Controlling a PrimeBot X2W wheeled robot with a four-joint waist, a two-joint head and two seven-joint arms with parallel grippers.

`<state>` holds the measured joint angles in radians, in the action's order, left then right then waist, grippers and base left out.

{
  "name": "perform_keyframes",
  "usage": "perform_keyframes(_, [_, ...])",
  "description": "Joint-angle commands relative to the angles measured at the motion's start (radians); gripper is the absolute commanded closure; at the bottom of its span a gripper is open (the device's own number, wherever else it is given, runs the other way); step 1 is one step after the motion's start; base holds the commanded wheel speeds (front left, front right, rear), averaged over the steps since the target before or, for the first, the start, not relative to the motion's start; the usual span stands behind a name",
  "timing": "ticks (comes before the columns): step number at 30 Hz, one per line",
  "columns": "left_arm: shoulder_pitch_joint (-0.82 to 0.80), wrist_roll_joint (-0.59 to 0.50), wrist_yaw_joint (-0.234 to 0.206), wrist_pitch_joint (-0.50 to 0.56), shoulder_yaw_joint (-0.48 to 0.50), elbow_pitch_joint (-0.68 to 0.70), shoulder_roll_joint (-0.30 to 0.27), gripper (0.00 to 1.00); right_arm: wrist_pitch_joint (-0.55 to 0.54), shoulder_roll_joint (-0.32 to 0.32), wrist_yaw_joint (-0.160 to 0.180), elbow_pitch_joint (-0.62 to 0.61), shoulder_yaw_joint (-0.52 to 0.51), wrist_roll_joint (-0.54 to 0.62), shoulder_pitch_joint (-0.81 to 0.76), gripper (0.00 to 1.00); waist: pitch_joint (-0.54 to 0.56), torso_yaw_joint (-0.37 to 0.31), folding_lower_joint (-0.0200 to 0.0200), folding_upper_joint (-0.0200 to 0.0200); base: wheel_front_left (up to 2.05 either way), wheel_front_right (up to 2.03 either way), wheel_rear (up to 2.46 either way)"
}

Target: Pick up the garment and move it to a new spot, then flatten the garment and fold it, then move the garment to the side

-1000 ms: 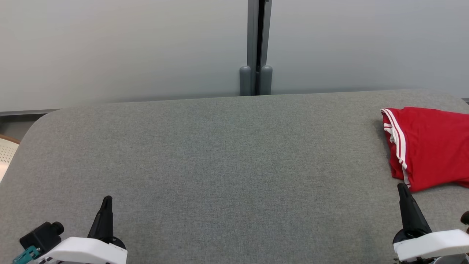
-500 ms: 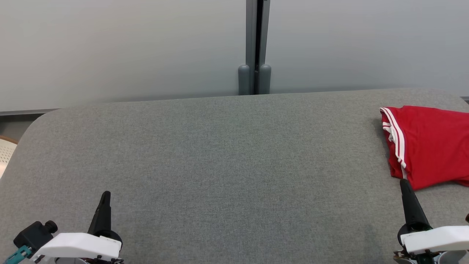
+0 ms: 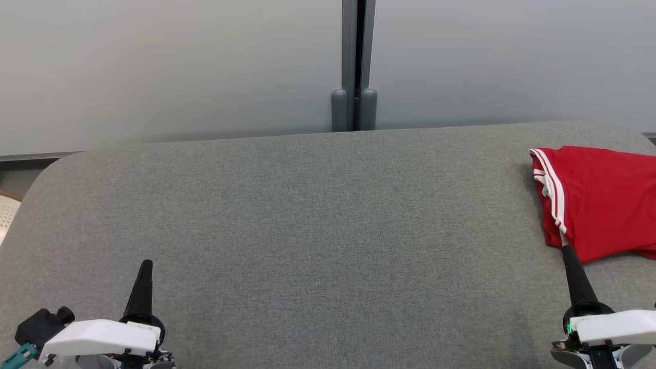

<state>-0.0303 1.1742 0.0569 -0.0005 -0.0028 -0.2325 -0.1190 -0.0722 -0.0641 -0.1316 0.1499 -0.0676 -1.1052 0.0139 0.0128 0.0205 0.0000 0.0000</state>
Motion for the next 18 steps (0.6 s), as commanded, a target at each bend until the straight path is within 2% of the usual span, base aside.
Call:
perform_keyframes(1, [-0.030,0.022,0.009,0.005,0.012,0.007,-0.004,1.00,-0.005,-0.003,0.001,-0.002,-0.005,-0.029,0.022,1.00,0.000,0.000,0.0000,0.0000,0.00,0.00,0.00])
perform_keyframes(18, [-0.052,0.172,0.034,0.045,0.052,0.001,0.021,1.00,-0.018,0.001,0.001,0.033,-0.019,-0.201,0.052,1.00,-0.005,-0.006,0.0000,0.0000,0.00,0.00,0.00])
